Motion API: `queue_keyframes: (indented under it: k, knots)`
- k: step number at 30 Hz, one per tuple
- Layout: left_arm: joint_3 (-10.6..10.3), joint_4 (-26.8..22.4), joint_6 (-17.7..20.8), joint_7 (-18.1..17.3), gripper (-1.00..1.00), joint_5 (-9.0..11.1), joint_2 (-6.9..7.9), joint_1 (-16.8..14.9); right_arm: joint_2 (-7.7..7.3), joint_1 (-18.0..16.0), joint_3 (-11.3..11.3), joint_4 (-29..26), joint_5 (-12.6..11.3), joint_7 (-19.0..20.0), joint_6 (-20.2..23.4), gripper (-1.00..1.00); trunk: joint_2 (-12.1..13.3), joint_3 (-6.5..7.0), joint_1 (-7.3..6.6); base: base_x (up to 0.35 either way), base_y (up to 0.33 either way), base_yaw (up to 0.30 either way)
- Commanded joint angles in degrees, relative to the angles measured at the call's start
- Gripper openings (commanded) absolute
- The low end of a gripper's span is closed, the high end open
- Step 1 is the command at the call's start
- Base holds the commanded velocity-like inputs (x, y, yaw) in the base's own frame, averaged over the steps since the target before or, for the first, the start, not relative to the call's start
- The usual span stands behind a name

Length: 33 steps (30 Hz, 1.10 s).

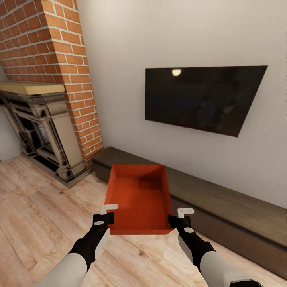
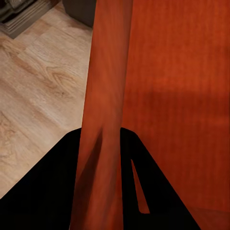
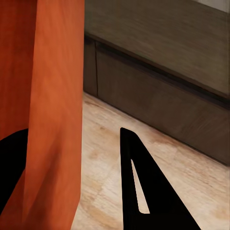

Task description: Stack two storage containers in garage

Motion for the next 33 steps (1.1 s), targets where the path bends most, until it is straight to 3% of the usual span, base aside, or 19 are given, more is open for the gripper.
queue_keyframes:
  k: [1, 33]
  knots:
    - [-0.24, -0.17, 0.48, 0.73, -1.00, -0.36, 0.08, -0.05, -0.03, -0.05, 0.18, 0.08, 0.09, -0.53, -0.09, -1.00, -0.05, 0.02, 0.01, 0.000, 0.000, -0.070]
    - [-0.19, -0.16, 0.48, 0.73, -1.00, -0.36, 0.08, -0.04, -0.01, -0.05, 0.24, 0.13, 0.08, -0.61, -0.09, -1.00, -0.05, 2.60, 0.01, 0.000, 0.000, -0.060]
